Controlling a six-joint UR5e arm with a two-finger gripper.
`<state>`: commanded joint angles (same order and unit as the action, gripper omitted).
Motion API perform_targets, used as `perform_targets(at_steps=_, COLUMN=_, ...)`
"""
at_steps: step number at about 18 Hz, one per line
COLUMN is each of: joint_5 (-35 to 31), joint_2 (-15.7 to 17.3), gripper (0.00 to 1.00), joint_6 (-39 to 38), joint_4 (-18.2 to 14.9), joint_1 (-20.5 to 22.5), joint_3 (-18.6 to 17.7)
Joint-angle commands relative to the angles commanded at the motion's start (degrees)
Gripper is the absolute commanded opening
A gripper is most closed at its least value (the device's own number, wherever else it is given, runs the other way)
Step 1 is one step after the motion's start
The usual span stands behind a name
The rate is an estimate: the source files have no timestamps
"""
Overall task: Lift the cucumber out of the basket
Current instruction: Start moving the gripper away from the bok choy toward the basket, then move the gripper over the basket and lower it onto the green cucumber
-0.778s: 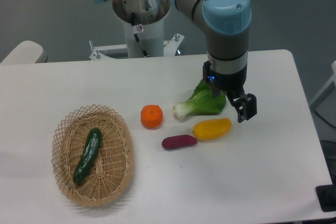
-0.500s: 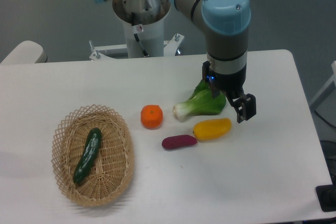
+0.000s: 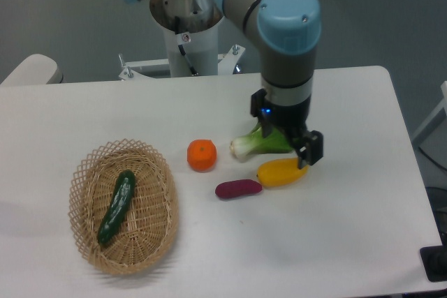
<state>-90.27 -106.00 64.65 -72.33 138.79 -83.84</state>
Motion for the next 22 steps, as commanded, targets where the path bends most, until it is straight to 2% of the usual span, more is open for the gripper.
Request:
perform_targets(at_steps=3, joint_5=-0.60, joint_2=-0.44, gripper=1.00, joint_6=-11.78, joint_4=0.09, joint_1=-5.09, joint_3=-0.44)
perform_targets(at_steps=8, joint_5=-0.08, joint_2=-1.49, gripper=1.00, joint_6=-31.20, joint_4=1.31, joint_1=-11.60, joint_3=-3.33)
perform_targets(at_steps=11, joint_5=-0.08, joint_2=-3.77, gripper=1.00, joint_6=-40.72, joint_4=7.01, joint_1=-15.99, joint_3=-4.83)
perform_targets(at_steps=13, joint_5=-0.26, joint_2=-5.00, gripper=1.00, joint_6=-42.32, joint_4=8.34, joint_1=-18.63, joint_3=-6.76)
perform_targets(at_steps=17, joint_5=-0.70, joint_2=-7.02, gripper=1.00, joint_6=-41.80, joint_4=17.47, joint_1=-21.72, joint_3=-13.17)
perform_targets(at_steps=18, joint_5=-0.70, joint_2=-7.81, gripper=1.00, joint_6=-41.88, joint_4=18.53, joint_1=-22.16, joint_3=-13.97)
perform_targets(at_steps=22, joint_5=-0.70, joint_2=-9.49, gripper=1.00, joint_6=-42.41, joint_4=18.72, joint_1=-24.18, joint_3=-14.06)
